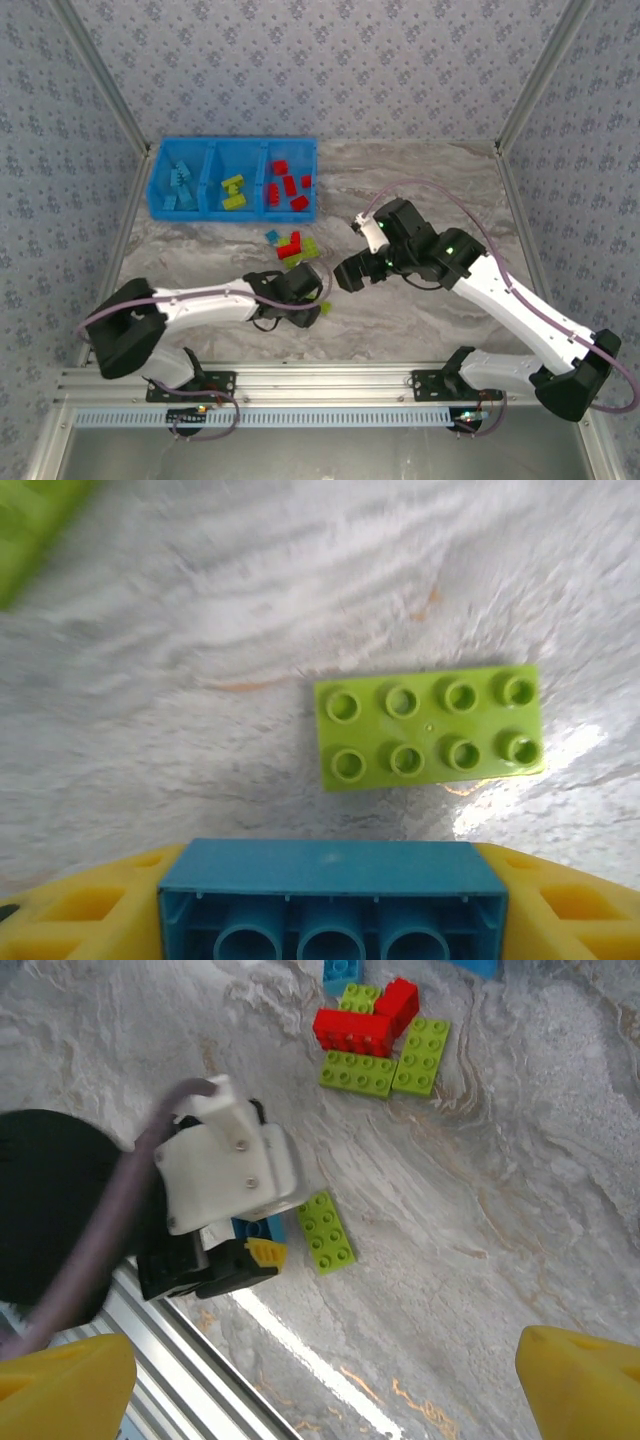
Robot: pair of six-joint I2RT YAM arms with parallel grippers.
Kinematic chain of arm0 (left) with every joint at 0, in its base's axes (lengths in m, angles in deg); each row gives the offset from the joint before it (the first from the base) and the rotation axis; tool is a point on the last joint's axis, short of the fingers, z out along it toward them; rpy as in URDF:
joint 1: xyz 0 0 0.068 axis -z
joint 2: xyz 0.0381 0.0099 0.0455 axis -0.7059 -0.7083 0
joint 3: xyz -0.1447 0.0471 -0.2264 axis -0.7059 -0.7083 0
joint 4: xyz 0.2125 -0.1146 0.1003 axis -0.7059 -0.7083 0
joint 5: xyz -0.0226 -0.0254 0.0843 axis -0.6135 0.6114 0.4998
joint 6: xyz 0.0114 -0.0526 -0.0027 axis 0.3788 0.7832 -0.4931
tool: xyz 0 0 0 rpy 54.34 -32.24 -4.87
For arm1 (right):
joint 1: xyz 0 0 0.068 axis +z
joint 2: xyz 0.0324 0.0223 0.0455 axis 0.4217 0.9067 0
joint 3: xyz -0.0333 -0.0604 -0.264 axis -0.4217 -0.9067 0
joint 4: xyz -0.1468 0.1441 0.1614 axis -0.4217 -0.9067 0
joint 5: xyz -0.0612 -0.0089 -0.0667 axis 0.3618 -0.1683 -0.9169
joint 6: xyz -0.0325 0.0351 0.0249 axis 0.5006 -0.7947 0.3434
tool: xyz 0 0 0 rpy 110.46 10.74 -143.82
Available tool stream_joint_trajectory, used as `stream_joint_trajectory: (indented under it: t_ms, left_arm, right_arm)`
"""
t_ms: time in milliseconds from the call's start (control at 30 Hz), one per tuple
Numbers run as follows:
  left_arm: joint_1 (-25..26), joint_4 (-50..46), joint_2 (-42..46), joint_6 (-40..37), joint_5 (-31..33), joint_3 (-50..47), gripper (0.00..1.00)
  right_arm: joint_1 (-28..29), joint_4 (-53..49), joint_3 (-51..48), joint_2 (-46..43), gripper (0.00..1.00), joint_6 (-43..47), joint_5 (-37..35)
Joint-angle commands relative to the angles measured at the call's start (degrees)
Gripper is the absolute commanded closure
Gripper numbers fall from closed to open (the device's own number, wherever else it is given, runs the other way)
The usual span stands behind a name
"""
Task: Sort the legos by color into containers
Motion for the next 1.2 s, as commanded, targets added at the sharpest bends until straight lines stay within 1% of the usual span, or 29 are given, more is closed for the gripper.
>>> stream_joint_trajectory:
  t_ms: [0, 67, 100, 133, 200, 267, 300, 367, 433, 567, 633, 733, 800, 900, 1000, 1100, 1167]
  left_arm:
    - [-0.2, -0.8, 7.1, 0.7, 6.0, -0.6, 0.43]
    - [-2.9, -3.0, 11.5, -0.6, 8.8, -0.2, 0.42]
    - [-5.3, -4.0, 13.5, -1.5, 9.0, 0.2, 0.42]
    - [-8.9, -4.7, 15.9, -3.0, 8.4, 0.8, 0.42]
    - [-18.1, -3.7, 19.6, -6.2, 3.7, 1.7, 0.42]
    - [-30.2, -1.2, 21.2, -8.5, -3.0, 3.4, 0.42]
    - [-35.1, 0.1, 20.7, -9.0, -5.6, 4.7, 0.42]
    - [-45.0, 1.4, 16.8, -9.0, -9.5, 9.1, 0.43]
    - [-50.9, 1.1, 11.4, -9.8, -10.2, 14.5, 0.43]
    - [-59.3, 0.8, -0.8, -11.0, -9.0, 24.6, 0.42]
    - [-62.4, 1.2, -7.0, -10.2, -9.3, 29.2, 0.42]
    - [-66.3, -0.5, -16.2, -8.2, -13.5, 37.9, 0.42]
    - [-67.6, -1.6, -20.9, -7.9, -15.2, 43.0, 0.41]
    - [-68.2, -3.9, -26.8, -7.2, -18.4, 49.5, 0.35]
    - [-68.2, -5.1, -29.0, -6.4, -20.5, 52.8, 0.29]
    - [-68.2, -5.2, -27.9, -6.1, -19.9, 52.8, 0.21]
    - [-68.1, -4.9, -26.5, -6.4, -20.1, 52.0, 0.19]
  right_arm:
    - [-1.1, 1.1, -1.8, -2.7, 0.00, -2.0, 1.5]
    - [-1.6, 2.1, -2.1, -3.8, 0.00, -2.4, 2.5]
    - [-1.6, 2.7, -2.3, -4.2, 0.00, -2.5, 3.0]
    - [-1.6, 3.8, -2.6, -4.6, 0.00, -2.7, 3.8]
    - [-1.7, 5.8, -3.5, -4.9, 0.00, -3.2, 5.1]
    - [-1.5, 7.6, -4.4, -4.7, 0.00, -3.9, 5.6]
    - [-1.6, 8.2, -4.8, -4.7, 0.00, -4.3, 5.7]
    - [-1.7, 9.4, -5.8, -4.5, 0.00, -5.1, 5.6]
    - [-1.7, 9.6, -6.2, -4.3, 0.00, -5.7, 5.8]
    - [-1.7, 9.1, -7.2, -5.6, 0.00, -6.7, 6.2]
    - [-1.7, 9.2, -8.1, -6.8, 0.00, -7.4, 6.2]
    - [-1.7, 8.6, -9.0, -8.4, 0.00, -8.1, 6.5]
    - [-1.6, 7.9, -9.4, -9.2, 0.00, -8.5, 6.6]
    - [-1.6, 7.5, -10.1, -10.5, 0.00, -9.6, 5.9]
    - [-1.5, 7.1, -10.2, -11.2, 0.00, -10.6, 6.0]
    - [-1.3, 7.4, -10.3, -11.5, 0.00, -11.2, 5.9]
    - [-1.3, 7.8, -10.3, -11.5, 0.00, -11.4, 5.7]
